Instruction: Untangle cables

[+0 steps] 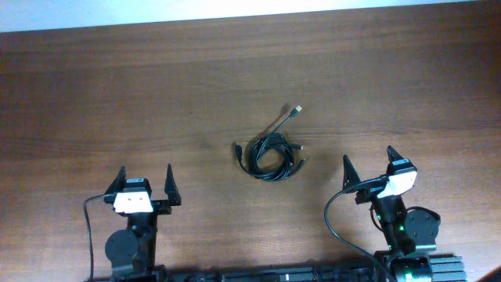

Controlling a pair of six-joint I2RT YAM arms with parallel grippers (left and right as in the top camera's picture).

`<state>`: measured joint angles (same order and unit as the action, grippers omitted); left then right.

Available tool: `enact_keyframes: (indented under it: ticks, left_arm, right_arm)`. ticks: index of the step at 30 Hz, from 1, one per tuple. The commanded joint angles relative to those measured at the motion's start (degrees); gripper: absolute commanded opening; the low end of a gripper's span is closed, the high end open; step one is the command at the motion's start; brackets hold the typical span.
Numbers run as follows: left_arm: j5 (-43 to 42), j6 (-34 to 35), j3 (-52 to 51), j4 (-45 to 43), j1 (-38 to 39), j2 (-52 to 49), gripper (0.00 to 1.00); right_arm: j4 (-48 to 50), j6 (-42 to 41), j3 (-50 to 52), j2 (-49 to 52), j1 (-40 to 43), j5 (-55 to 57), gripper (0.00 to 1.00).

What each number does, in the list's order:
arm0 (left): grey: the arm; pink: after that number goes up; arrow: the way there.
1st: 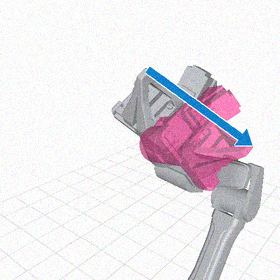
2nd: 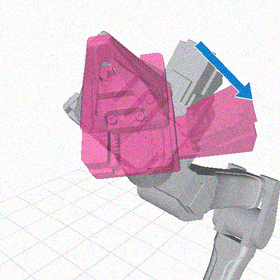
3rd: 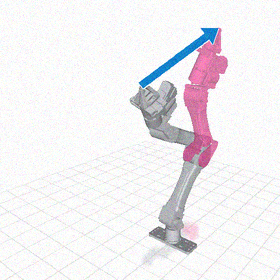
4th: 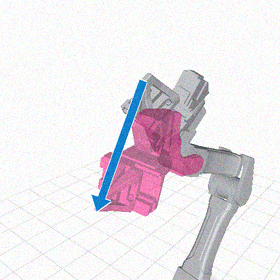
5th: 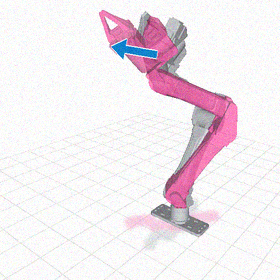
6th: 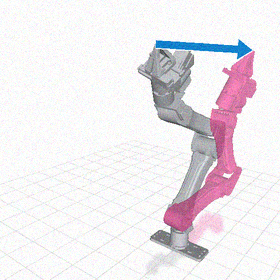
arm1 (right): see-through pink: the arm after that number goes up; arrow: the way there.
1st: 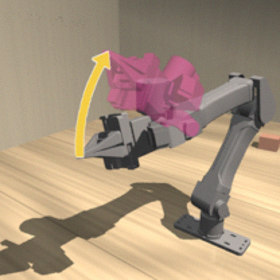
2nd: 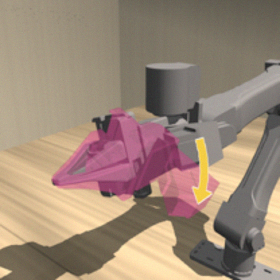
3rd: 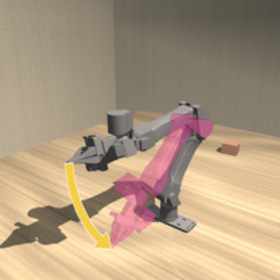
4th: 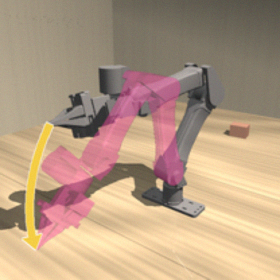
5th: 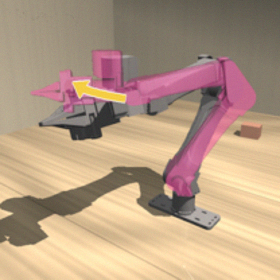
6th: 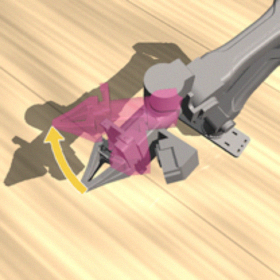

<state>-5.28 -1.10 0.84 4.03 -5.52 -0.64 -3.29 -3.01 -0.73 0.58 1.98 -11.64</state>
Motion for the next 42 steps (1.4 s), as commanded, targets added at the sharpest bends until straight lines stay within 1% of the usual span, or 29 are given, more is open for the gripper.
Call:
enact_keyframes:
  ticks: [1,29,32,33,34,35,36,37,38,39,41,42]
  left_arm:
    - [0.6,-0.7,-0.3,0.1,0.2,-0.1,0.99]
    - [0.6,-0.7,-0.3,0.1,0.2,-0.1,0.99]
    - [2.6,-1.3,-0.3,-1.6,0.2,-0.1,0.99]
    - [2.6,-1.3,-0.3,0.4,0.2,-0.1,0.99]
    - [5.9,-1.4,-0.3,-0.4,0.2,-0.1,0.99]
    - [7.8,-1.3,-0.3,-4.0,0.2,-0.1,0.99]
    - [4.2,-1.4,-0.3,-8.0,0.2,-0.1,0.99]
    - [1.9,-1.3,-0.2,-9.1,0.2,-0.1,0.99]
    - [0.0,-1.3,0.4,-8.7,0.2,-0.1,0.99]
    - [0.2,-1.1,3.8,-3.0,0.2,-0.6,0.99]
    - [0.1,-1.1,10.8,3.6,0.2,-4.3,0.99]
    - [0.1,-1.1,13.6,4.8,0.2,-6.8,0.99]
  right_arm:
    - [-0.2,-0.3,0.4,-0.3,-0.5,0.3,0.99]
    - [-0.2,-0.3,0.4,-0.3,-0.5,0.3,0.99]
    - [-0.2,-0.3,0.4,-0.3,-0.5,0.3,0.99]
    - [-0.2,-0.3,0.4,-0.3,-0.5,0.3,0.99]
    - [-0.2,-0.3,0.4,-0.3,-0.5,0.3,0.99]
    - [-0.2,-0.3,0.4,-0.3,-0.5,0.3,0.99]
    - [-0.2,-0.3,0.4,-0.3,-0.5,0.3,0.99]
    - [-0.2,-0.3,0.4,-0.3,-0.5,0.3,0.99]
    - [-0.2,-0.3,0.4,-0.3,-0.5,0.3,0.99]
    - [-0.2,-0.3,0.4,-0.3,-0.5,0.3,0.99]
    - [-0.2,-0.3,0.4,-0.3,-0.5,0.3,0.99]
    - [-0.2,-0.3,0.4,-0.3,-0.5,0.3,0.99]
